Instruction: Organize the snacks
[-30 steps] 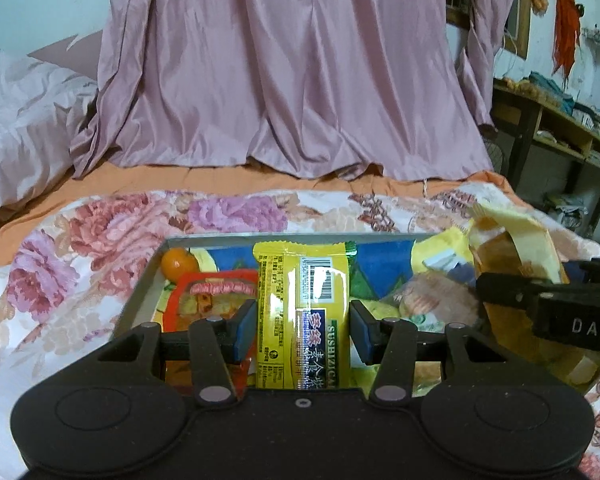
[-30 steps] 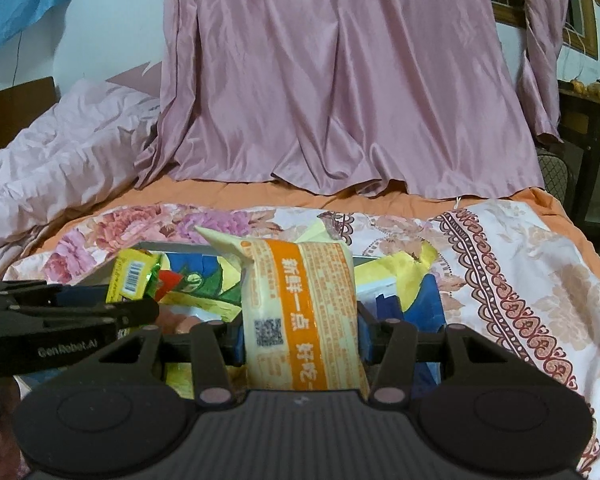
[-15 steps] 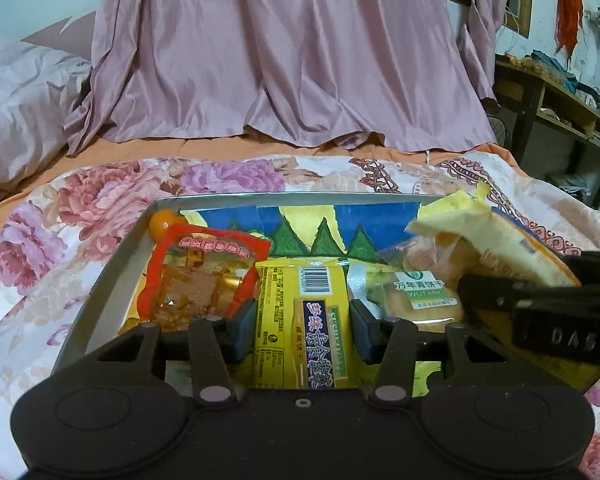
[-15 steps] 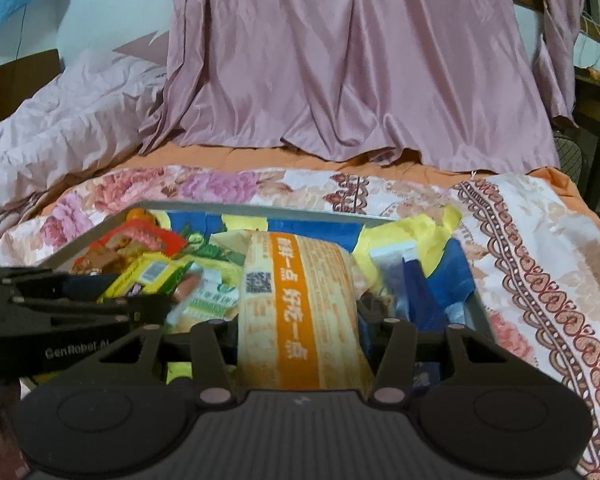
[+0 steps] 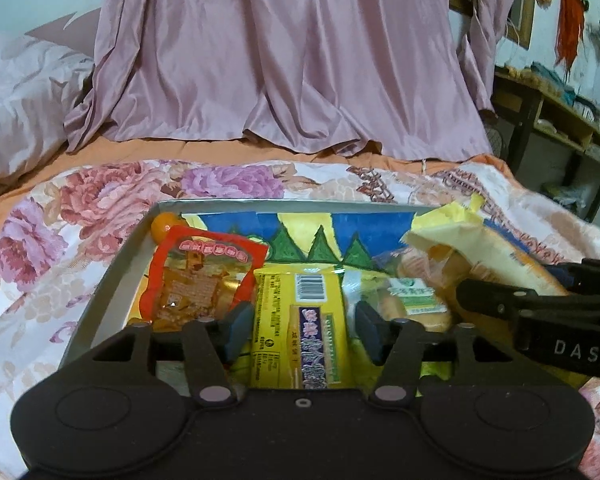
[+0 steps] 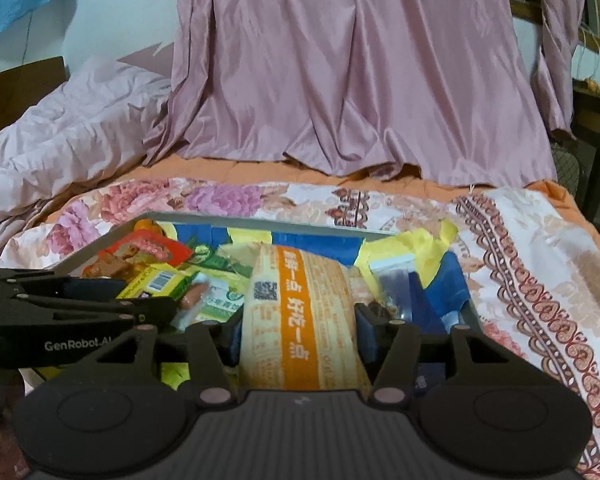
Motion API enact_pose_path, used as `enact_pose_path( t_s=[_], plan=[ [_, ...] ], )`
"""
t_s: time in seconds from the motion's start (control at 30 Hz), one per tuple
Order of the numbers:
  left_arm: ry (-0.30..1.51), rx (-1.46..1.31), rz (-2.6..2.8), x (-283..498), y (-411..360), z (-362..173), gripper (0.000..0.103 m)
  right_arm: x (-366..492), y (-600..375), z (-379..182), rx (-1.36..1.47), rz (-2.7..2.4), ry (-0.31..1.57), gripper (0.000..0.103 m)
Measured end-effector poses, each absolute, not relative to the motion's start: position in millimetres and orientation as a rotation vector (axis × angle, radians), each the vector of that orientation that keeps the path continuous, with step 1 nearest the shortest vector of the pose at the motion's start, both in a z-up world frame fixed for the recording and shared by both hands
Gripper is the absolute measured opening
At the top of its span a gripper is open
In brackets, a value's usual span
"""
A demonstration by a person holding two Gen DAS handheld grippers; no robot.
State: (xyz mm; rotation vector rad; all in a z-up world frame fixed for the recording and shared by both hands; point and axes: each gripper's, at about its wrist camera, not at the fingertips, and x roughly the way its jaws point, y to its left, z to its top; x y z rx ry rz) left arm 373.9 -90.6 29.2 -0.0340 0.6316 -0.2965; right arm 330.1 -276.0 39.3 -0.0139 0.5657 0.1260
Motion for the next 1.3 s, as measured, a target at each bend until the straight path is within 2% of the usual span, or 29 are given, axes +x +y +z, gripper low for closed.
enact_pose_path(
  t_s=[0.13, 0.2, 0.5, 0.77, 1.1, 1.3],
  plan=[
    [0.608, -0.036, -0.286, 370, -90, 35, 0.084, 322, -273, 45, -0.042, 0.111, 0.53, 0.077],
    [0.599, -0.03, -0.265, 368, -90, 38, 0.094, 319, -272, 49, -0.054, 0.103, 0.513, 0.085],
    [0.582, -0.046, -0.252, 362, -83, 51, 0.102, 307, -271, 61, -0.065, 0.099, 0.474, 0.1],
    [0.544, -0.015, -0.262, 351, -83, 59, 0.102, 298, -273, 67, -0.043, 0.11, 0.462, 0.103],
    [0.62, -0.081, -0.254, 346, -69, 66, 0.102, 282, -274, 76, 0.007, 0.123, 0.43, 0.103],
    [0.59, -0.062, -0.236, 320, -54, 79, 0.102, 263, -269, 83, 0.033, 0.115, 0.432, 0.103]
  ],
)
